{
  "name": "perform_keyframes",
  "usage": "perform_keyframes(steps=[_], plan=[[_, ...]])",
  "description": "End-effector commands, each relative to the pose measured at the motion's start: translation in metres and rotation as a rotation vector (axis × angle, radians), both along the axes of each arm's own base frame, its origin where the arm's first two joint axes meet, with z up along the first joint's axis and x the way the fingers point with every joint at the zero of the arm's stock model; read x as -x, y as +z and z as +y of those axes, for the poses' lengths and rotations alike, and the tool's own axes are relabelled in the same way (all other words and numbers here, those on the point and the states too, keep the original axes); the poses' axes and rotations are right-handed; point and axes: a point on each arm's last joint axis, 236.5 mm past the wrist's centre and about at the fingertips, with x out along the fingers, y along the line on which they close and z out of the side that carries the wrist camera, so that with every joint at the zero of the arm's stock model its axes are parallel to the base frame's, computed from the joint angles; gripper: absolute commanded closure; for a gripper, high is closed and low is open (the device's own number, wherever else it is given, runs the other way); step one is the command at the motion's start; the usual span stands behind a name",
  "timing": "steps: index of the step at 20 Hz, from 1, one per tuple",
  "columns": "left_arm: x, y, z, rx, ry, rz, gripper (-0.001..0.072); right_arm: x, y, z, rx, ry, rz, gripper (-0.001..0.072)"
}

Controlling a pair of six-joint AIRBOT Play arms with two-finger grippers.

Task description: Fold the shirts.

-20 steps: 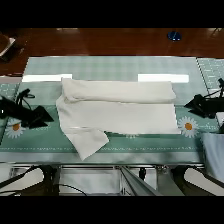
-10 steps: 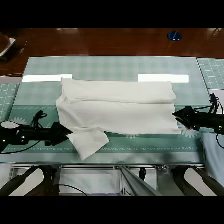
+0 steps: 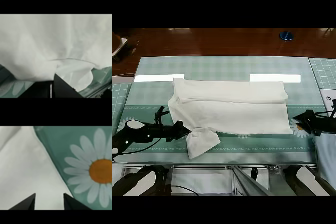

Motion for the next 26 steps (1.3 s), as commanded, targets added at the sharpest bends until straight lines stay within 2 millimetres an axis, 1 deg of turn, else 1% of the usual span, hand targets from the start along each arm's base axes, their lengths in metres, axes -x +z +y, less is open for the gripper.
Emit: perform_keyframes(steps=[1,2,3,5,9,14,16,17,18,19,20,21,22,25,26], plan=[[0.004,0.009,-0.006,0.035,-0.050,0.000,0.0690,0.049,-0.023,0.010,-0.019,0.031,0.202,0.0306],[0.004,0.010,-0.007,0.039,-0.052,0.001,0.0690,0.059,-0.029,0.023,-0.039,0.063,0.239,0.0306],[0.005,0.010,-0.007,0.041,-0.055,0.004,0.0690,0.065,-0.033,0.033,-0.049,0.091,0.257,0.0306],[0.005,0.010,-0.007,0.043,-0.056,0.004,0.0690,0.068,-0.040,0.040,-0.033,0.122,0.264,0.0306],[0.006,0.010,-0.008,0.043,-0.056,0.004,0.0690,0.051,-0.043,0.033,0.000,0.076,0.221,0.0306],[0.005,0.010,-0.007,0.042,-0.056,0.004,0.0690,0.020,-0.045,0.024,0.005,-0.027,0.129,0.0306],[0.005,0.010,-0.007,0.042,-0.056,0.004,0.0690,0.013,-0.047,0.026,-0.025,-0.026,0.126,0.0307],[0.005,0.010,-0.007,0.042,-0.056,0.004,0.0689,0.009,-0.047,0.030,-0.050,-0.020,0.118,0.0323],[0.005,0.010,-0.007,0.042,-0.056,0.003,0.0690,0.003,-0.046,0.037,-0.091,-0.009,0.094,0.0435],[0.005,0.011,-0.007,0.042,-0.057,0.002,0.0690,-0.003,-0.041,0.048,-0.137,0.029,0.048,0.0607],[0.002,0.014,-0.008,0.048,-0.061,-0.003,0.0689,-0.010,-0.033,0.058,-0.181,0.070,-0.006,0.0675],[-0.004,0.022,-0.007,0.059,-0.069,-0.018,0.0689,-0.014,-0.025,0.061,-0.198,0.101,-0.033,0.0675],[-0.013,0.032,-0.006,0.072,-0.076,-0.040,0.0689,-0.019,-0.018,0.059,-0.195,0.118,-0.047,0.0675],[-0.048,0.076,0.005,0.103,-0.095,-0.133,0.0690,-0.039,0.011,0.050,-0.177,0.172,-0.107,0.0675],[-0.061,0.087,0.008,0.094,-0.098,-0.172,0.0690,-0.046,0.020,0.047,-0.169,0.183,-0.128,0.0675]])
